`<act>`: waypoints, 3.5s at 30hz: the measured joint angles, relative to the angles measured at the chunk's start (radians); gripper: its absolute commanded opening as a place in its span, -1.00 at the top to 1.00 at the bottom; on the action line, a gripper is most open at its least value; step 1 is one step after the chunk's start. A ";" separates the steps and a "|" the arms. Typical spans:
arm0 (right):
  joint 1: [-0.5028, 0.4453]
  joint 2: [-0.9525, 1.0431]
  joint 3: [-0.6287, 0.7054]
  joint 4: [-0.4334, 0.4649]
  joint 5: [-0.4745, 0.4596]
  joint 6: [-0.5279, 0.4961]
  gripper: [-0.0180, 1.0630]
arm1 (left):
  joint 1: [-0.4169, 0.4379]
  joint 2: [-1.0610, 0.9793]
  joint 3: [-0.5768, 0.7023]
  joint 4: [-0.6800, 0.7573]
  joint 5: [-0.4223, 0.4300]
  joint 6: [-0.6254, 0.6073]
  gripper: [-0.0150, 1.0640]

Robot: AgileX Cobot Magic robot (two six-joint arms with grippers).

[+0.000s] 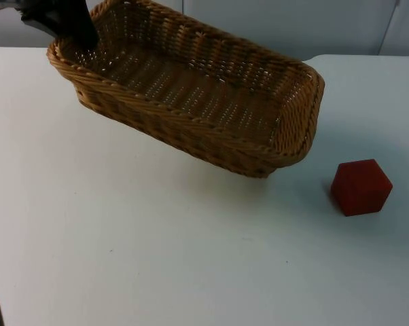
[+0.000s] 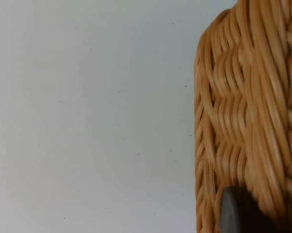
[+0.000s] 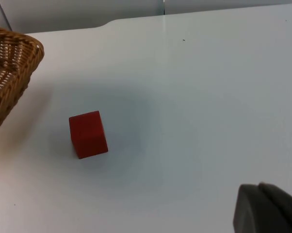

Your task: Pick up the basket with the left hand and place the cube into the basket with the right hand.

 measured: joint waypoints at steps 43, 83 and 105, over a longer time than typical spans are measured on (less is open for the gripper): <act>0.000 0.000 0.000 0.000 -0.021 0.000 0.96 | 0.027 0.000 0.000 -0.055 -0.058 -0.020 0.97; 0.000 0.000 0.000 0.000 -0.023 0.000 0.96 | 0.116 0.023 0.040 -0.225 0.074 0.081 0.97; 0.000 0.000 0.000 0.000 -0.023 0.000 0.96 | 0.104 0.023 0.040 -0.129 0.122 0.078 0.97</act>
